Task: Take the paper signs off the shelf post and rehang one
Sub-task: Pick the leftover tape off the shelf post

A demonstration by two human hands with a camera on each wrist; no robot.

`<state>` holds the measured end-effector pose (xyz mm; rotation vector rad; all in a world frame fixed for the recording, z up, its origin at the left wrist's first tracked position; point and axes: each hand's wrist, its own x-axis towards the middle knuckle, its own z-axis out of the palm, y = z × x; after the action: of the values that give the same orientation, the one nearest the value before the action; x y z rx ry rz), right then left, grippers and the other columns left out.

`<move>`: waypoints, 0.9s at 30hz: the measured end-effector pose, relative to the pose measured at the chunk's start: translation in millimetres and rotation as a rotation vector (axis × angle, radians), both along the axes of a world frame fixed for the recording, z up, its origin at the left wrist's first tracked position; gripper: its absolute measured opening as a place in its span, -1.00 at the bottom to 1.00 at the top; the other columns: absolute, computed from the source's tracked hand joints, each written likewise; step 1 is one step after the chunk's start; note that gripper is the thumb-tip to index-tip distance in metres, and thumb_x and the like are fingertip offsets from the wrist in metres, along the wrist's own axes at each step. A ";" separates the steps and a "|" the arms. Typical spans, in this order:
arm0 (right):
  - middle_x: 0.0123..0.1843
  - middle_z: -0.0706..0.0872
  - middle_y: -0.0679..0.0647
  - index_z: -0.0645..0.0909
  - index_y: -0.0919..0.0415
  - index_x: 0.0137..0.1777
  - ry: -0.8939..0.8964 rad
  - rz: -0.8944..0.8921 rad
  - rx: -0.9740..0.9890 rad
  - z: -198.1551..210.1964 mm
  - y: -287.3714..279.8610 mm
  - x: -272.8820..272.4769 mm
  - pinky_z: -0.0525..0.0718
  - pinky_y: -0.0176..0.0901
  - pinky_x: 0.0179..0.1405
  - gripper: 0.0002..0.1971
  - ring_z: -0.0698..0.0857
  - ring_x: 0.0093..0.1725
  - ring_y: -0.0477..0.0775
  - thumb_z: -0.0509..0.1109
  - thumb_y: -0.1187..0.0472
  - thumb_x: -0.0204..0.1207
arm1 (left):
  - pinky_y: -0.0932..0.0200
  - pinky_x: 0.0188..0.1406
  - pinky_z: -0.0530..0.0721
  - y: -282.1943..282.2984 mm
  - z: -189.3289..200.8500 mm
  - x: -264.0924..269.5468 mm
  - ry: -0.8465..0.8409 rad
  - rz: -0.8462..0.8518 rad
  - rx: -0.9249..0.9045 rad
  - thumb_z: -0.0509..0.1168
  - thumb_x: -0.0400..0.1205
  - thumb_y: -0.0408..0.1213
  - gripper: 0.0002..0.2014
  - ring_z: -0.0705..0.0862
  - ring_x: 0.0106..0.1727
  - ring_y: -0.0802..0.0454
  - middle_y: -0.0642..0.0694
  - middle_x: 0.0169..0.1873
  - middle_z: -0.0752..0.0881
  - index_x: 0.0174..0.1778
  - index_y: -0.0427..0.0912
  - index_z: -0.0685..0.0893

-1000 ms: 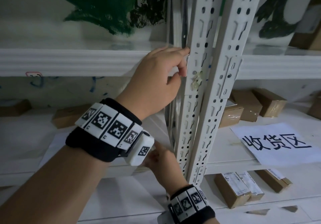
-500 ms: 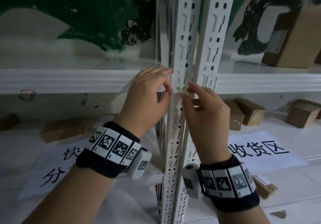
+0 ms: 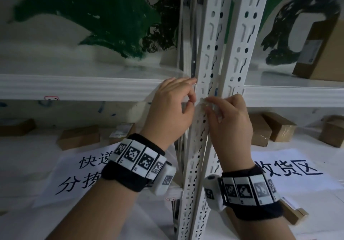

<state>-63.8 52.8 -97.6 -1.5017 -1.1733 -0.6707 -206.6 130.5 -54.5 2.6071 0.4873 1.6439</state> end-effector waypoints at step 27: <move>0.17 0.58 0.23 0.75 0.25 0.40 -0.097 -0.041 -0.001 -37.9 7.5 -14.9 0.66 0.07 0.21 -0.63 0.60 0.14 0.23 0.60 0.31 0.61 | 0.06 0.69 0.31 0.2 -0.8 2.9 -0.042 0.018 0.022 0.43 0.54 -0.43 -0.90 0.60 0.50 0.10 -0.02 0.39 0.73 -0.19 -0.15 0.68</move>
<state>-78.7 60.3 -135.5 -1.5121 -1.2185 -0.7778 -203.6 130.7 -55.2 2.5853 0.4949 1.7149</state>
